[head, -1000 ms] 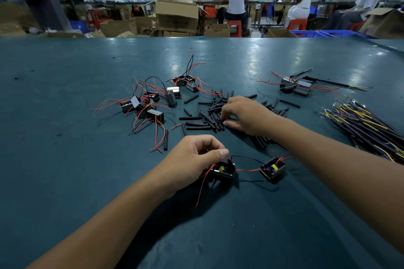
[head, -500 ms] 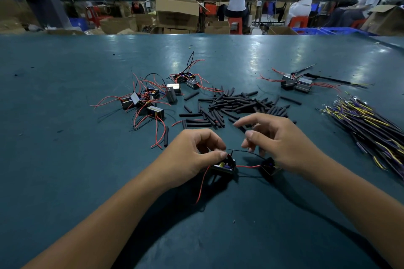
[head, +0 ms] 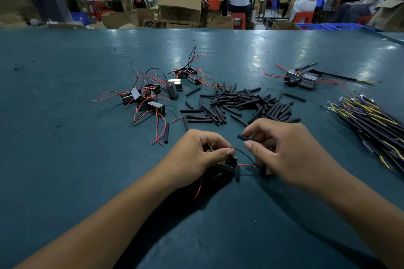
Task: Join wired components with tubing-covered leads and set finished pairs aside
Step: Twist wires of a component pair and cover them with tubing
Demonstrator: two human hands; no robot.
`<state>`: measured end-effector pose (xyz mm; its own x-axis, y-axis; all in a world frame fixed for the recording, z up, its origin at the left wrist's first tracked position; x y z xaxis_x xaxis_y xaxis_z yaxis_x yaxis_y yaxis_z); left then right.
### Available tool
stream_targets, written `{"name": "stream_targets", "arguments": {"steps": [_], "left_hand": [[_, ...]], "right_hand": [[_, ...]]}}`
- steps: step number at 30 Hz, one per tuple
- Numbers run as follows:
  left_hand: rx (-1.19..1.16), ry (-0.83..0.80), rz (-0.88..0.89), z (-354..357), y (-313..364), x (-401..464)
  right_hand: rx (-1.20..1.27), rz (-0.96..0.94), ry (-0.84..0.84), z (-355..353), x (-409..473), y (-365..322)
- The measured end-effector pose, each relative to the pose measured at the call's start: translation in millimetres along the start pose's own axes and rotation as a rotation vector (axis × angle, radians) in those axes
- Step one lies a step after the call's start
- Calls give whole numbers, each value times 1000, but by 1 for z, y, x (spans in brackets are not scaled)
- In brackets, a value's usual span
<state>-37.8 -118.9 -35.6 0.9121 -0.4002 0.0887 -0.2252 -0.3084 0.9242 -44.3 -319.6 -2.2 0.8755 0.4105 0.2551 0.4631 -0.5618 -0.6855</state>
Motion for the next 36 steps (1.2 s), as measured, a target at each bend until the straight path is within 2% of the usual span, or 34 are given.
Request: {"name": "stream_targets", "arguments": {"steps": [6, 15, 21, 28, 32, 36], "left_hand": [[-65, 101, -3, 4, 3, -1], [-164, 203, -36, 11, 4, 0], [-207, 238, -70, 13, 5, 0], [-158, 231, -59, 13, 4, -1], [-157, 206, -70, 14, 4, 1], [-149, 208, -67, 14, 3, 1]], "right_hand": [[-123, -27, 80, 12, 1, -1], [151, 88, 46, 17, 5, 7], [-25, -91, 179, -7, 5, -3], [-281, -187, -111, -10, 3, -4], [-357, -173, -98, -6, 7, 0], [-254, -144, -143, -10, 6, -2]]}}
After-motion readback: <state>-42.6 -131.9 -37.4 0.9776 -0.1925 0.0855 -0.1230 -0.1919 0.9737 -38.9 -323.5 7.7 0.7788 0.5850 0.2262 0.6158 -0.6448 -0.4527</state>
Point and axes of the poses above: each hand's wrist, its own x-axis towards the middle knuckle, its own z-axis out of the palm, y = z × x, the point moved 2 cm from there along x, towards the middle knuckle, and after that the axes turned 4 degrees about -y, right-handed, at the moved point
